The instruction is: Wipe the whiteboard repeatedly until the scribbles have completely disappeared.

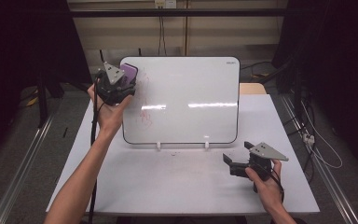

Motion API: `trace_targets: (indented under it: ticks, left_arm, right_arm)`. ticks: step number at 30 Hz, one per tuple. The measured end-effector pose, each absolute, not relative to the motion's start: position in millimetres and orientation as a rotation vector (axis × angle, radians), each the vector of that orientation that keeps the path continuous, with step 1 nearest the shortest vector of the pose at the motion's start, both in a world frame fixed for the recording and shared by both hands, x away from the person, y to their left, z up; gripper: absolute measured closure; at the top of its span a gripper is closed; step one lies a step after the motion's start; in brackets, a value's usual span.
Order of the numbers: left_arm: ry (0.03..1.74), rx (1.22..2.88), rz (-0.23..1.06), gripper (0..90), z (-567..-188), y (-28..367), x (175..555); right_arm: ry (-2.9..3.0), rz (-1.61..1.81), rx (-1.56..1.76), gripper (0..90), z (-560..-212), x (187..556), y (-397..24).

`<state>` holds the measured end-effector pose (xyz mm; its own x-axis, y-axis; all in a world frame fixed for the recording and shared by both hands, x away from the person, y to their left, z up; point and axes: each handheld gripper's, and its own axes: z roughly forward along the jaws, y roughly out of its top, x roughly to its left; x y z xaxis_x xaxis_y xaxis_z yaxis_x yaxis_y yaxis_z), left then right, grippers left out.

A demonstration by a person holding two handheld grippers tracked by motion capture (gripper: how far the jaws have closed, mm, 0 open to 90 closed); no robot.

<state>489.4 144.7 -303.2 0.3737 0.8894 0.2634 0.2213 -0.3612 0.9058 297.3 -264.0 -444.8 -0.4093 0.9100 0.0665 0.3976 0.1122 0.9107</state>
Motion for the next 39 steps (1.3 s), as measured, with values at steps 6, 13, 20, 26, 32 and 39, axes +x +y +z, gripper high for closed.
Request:
trace_targets:
  ticks: [6,13,20,26,32,39]
  left_arm:
    - [0.990,1.827,1.034,41.3,-300.8,138.4,501.7]
    - [1.004,1.844,1.067,41.4,-308.1,130.9,507.7]
    - [0.959,1.892,1.113,41.4,-313.7,122.4,504.1]
    - [0.909,1.924,1.105,41.4,-331.0,106.9,489.6]
    - [0.874,1.958,1.065,41.4,-334.7,102.7,485.4]
    - [0.919,1.933,1.149,41.4,-309.6,115.3,508.4]
  right_arm:
    - [1.875,1.270,1.271,4.9,-445.6,298.4,-264.1]
    - [1.875,1.307,1.279,4.9,-445.3,297.9,-265.0]
    - [1.882,1.299,1.270,4.9,-445.6,297.9,-264.1]
    - [1.890,1.294,1.259,4.9,-445.8,298.0,-262.3]
    - [1.894,1.292,1.253,4.8,-446.1,298.4,-261.1]
    - [1.897,1.303,1.261,4.8,-446.6,298.2,-262.4]
